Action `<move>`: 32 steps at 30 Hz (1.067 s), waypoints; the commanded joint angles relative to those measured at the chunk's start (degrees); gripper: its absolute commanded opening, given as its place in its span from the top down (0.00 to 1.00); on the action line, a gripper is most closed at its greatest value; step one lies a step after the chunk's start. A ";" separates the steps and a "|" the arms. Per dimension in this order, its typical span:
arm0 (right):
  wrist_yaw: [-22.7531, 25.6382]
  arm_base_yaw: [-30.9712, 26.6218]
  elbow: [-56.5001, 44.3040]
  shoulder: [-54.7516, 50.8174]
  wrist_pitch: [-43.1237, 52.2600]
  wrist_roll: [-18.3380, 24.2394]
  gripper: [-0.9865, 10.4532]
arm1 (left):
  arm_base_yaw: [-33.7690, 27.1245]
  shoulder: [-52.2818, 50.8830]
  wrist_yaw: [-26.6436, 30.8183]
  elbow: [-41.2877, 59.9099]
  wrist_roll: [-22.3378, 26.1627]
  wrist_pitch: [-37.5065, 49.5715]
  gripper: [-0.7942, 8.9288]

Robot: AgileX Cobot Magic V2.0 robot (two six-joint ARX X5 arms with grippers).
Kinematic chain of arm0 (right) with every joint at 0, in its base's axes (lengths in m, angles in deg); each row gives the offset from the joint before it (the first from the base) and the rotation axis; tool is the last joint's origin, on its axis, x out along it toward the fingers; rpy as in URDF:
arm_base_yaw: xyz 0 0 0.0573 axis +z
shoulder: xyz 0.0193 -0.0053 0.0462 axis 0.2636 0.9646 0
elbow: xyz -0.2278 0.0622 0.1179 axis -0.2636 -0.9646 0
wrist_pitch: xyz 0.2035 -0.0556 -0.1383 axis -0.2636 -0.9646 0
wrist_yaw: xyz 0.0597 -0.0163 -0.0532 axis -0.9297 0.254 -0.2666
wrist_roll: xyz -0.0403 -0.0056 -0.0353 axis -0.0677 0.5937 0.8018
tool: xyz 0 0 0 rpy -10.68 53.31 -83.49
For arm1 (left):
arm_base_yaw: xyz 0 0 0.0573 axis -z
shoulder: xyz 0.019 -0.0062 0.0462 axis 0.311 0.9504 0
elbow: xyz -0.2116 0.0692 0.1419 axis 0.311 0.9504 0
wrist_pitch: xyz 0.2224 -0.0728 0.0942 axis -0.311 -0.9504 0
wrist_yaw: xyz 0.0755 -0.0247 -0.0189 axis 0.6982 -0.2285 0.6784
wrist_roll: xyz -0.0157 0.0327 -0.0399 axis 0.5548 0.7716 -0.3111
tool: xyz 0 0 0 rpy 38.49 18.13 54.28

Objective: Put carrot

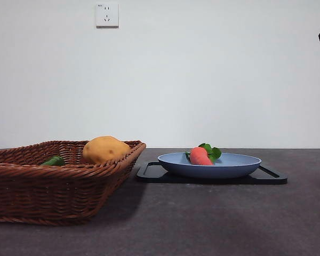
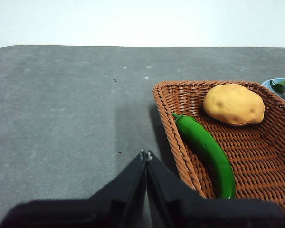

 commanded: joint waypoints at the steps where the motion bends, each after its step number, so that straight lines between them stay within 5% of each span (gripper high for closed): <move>1: 0.20 0.39 0.22 0.17 0.74 -0.57 0.90 | 0.15 -0.22 0.07 0.61 -0.35 0.33 0.91; 11: 1.66 0.37 0.22 -0.48 0.79 0.72 0.90 | 0.15 -0.24 0.07 0.61 -0.35 0.33 0.91; 16: 9.14 -1.11 0.20 -9.66 -0.28 1.60 0.90 | 0.15 -0.24 0.07 0.61 -0.35 0.33 0.91; 24: 9.09 -7.80 -0.59 -20.87 -0.11 2.27 0.90 | 0.15 -0.24 0.07 0.61 -0.35 0.33 0.91; 32: -4.57 -17.57 -12.59 -26.93 0.15 6.27 0.90 | 0.15 -0.22 0.07 0.61 -0.35 0.33 0.91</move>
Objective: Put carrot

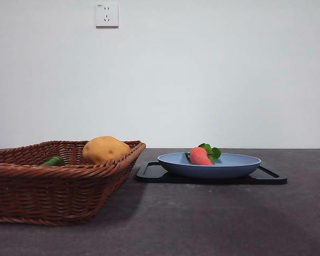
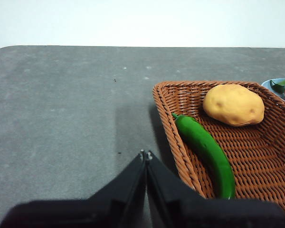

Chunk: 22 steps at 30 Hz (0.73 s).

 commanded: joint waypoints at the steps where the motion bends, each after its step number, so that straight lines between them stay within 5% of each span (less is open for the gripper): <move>1: -3.69 -1.97 -5.31 -1.75 0.92 1.46 0.90 | 0.15 -0.24 0.04 0.61 -0.33 0.33 0.91; 11: -13.66 -2.62 -18.78 -6.19 4.74 1.36 0.90 | 0.15 -0.24 0.04 0.61 -0.33 0.33 0.91; 22: -13.07 -2.60 -20.70 -6.73 5.64 1.68 0.90 | 0.15 -0.22 0.04 0.61 -0.33 0.33 0.91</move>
